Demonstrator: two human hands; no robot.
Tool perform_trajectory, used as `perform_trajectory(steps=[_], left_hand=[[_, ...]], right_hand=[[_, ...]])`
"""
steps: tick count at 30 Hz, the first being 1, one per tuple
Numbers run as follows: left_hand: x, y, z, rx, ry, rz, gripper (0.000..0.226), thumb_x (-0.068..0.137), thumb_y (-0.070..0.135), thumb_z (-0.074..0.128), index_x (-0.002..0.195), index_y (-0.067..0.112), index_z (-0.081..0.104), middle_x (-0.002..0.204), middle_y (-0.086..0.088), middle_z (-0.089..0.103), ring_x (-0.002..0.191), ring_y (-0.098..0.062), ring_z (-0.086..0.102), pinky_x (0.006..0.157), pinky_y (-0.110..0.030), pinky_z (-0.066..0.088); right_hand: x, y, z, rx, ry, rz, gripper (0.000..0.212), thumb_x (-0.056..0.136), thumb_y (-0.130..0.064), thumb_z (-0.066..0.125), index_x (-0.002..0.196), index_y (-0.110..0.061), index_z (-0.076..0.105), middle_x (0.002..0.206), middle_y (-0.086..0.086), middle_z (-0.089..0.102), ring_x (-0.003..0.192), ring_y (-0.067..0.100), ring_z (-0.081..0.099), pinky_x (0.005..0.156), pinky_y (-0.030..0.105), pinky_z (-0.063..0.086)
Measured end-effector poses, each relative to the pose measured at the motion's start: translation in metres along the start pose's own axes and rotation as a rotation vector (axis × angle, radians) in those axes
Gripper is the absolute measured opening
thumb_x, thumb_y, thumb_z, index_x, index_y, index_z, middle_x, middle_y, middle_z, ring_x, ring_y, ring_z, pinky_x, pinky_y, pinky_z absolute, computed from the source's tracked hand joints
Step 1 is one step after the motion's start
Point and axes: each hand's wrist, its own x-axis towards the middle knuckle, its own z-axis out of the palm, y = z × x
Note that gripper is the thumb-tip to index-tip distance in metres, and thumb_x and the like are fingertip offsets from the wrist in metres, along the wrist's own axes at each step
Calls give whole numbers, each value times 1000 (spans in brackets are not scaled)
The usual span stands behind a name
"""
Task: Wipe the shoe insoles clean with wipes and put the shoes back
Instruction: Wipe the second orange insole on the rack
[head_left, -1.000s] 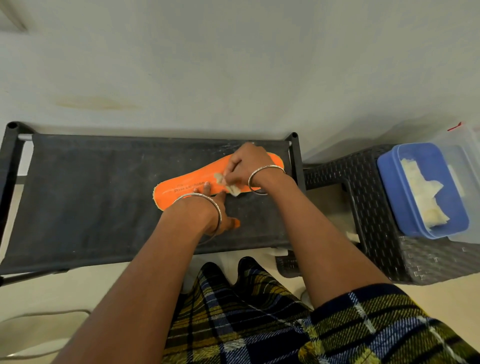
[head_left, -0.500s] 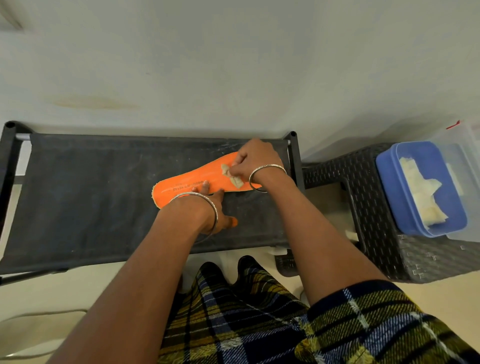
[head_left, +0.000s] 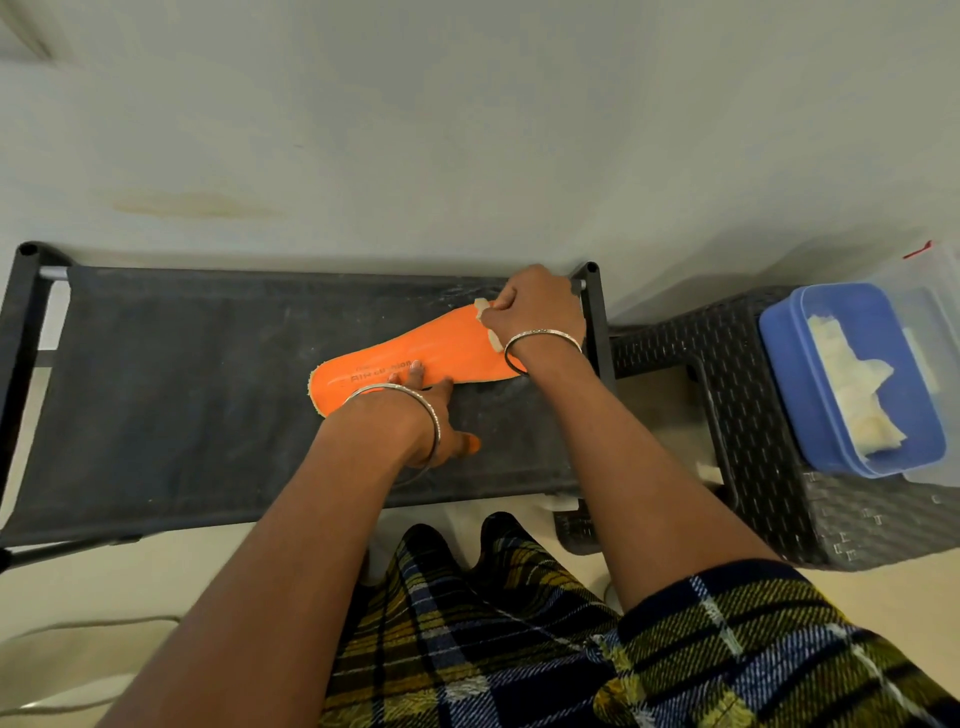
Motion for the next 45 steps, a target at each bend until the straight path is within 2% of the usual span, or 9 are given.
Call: perform_trajectory(steps=[7,14,21,24,27,34,40,43,45], left_hand=[[-2,5,-1,-19,6,-8,85,96,54,46,155,25,-8,159,-9,-22,148,-36,-6,119,-52,11],[-4,1,-2,-14,4,2,83,96,54,45,154,26,-7,160,-6,-22,149,-33,-7,119,-51,10],[-3,2,-1,-24,19,5,83,96,53,46,155,28,-7,160,-7,-21,149,-34,-6,119,-51,11],[-4,2,-2,-14,11,11,82,96,53,45,155,26,-7,160,-7,-21,149,-33,-6,120,-50,11],[-4,2,-3,-15,4,8,82,97,53,45,154,26,-8,160,-6,-22,149,-33,-6,120,-51,11],[-3,4,-2,-22,11,5,83,96,54,44,154,27,-9,160,-7,-21,149,-34,-6,119,-51,10],[-5,2,-2,-4,6,13,82,97,54,43,154,24,-8,160,-7,-21,149,-33,-6,120,-51,11],[-6,4,-3,-12,11,10,82,97,53,44,155,25,-7,160,-7,-20,149,-33,-6,119,-51,11],[-6,4,-3,-24,17,10,82,97,53,45,154,28,-7,160,-6,-21,149,-32,-6,119,-52,10]], right_hand=[[-9,-12,2,22,-240,-185,3,72,-21,78,74,-18,78,82,-3,75,80,15,68,78,30,56],[0,4,-6,-72,6,25,25,82,-33,72,99,-14,71,104,8,71,96,32,68,79,38,58],[-12,-18,5,62,-215,-174,9,76,-27,78,76,-19,75,89,-3,74,91,19,67,83,36,56],[-5,-5,-1,50,-29,-49,16,83,-37,74,83,-21,71,93,2,72,88,26,67,76,34,55],[-2,2,1,67,95,-35,8,86,-26,69,86,-20,64,96,4,68,89,29,65,70,33,51],[-14,-20,7,96,-128,-228,9,80,-26,78,76,-22,72,83,-1,73,81,20,68,78,36,57],[-2,-4,0,-47,47,21,25,88,-40,69,100,-18,69,104,7,70,97,33,67,75,35,54],[-8,-12,4,-98,16,-48,21,92,-27,64,106,-12,66,109,10,68,102,33,65,72,34,48],[-13,-21,7,-25,-70,-153,16,88,-26,68,95,-12,72,100,8,73,96,28,67,78,34,53]])
